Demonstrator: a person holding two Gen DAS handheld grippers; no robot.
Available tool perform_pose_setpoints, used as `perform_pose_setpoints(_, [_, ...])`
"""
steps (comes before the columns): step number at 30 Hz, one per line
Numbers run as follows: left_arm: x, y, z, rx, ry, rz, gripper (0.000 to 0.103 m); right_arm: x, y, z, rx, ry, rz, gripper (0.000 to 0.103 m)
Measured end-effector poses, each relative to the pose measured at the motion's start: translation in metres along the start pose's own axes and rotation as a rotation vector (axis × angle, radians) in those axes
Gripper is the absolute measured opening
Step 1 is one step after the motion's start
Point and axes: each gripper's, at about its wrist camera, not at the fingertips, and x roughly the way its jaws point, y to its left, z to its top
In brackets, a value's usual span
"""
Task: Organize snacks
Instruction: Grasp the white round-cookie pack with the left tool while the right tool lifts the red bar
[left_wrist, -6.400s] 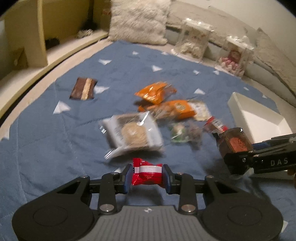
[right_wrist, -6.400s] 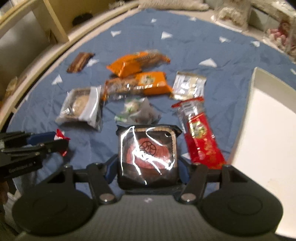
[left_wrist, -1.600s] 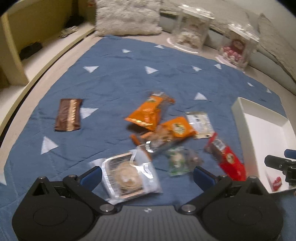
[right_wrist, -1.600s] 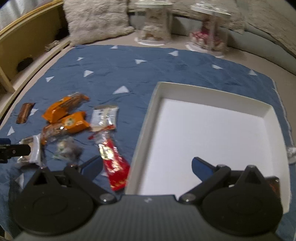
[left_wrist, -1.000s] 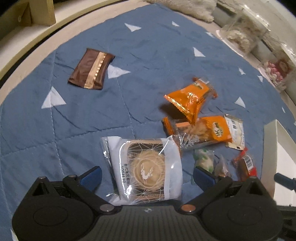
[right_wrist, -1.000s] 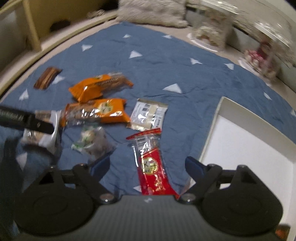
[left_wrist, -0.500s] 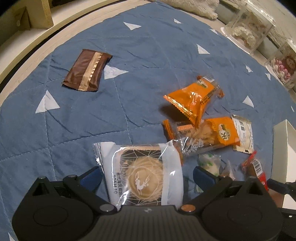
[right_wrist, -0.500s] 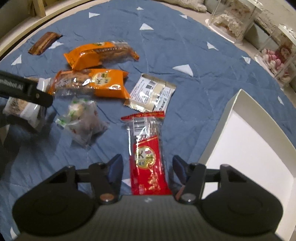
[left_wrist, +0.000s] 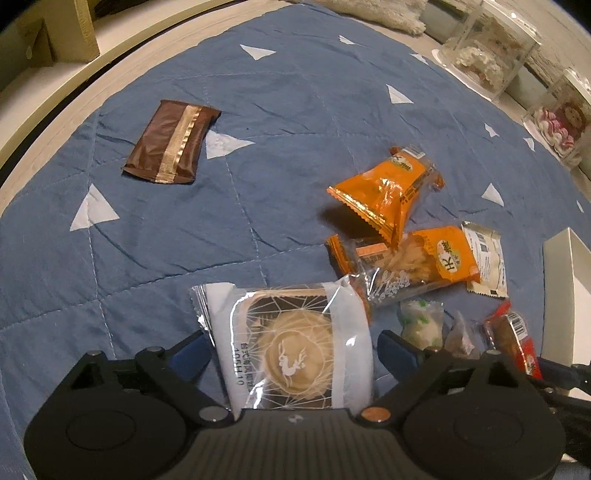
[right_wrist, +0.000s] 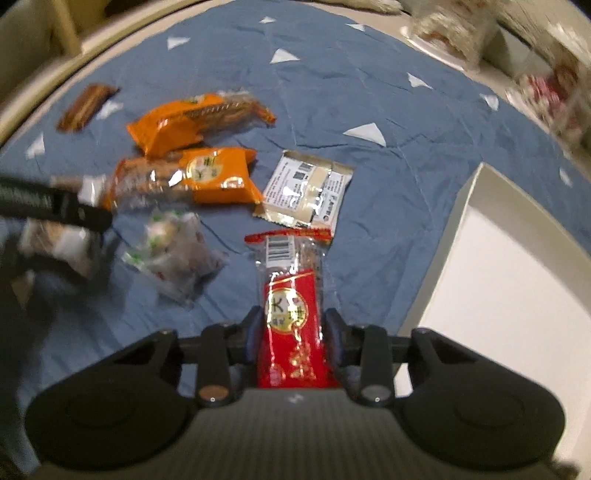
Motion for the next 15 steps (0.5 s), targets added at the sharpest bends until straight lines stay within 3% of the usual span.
perform_pose_setpoints(6, [-0.001, 0.001, 0.000, 0.022, -0.006, 0.003, 0.091, -0.003, 0.001, -0.008, 0.118, 0.037, 0.038, 0.041])
perform_pose_setpoints(15, [-0.001, -0.001, -0.002, 0.089, -0.014, -0.003, 0.090, -0.005, 0.023, -0.022, 0.143, 0.087, 0.152, 0.046])
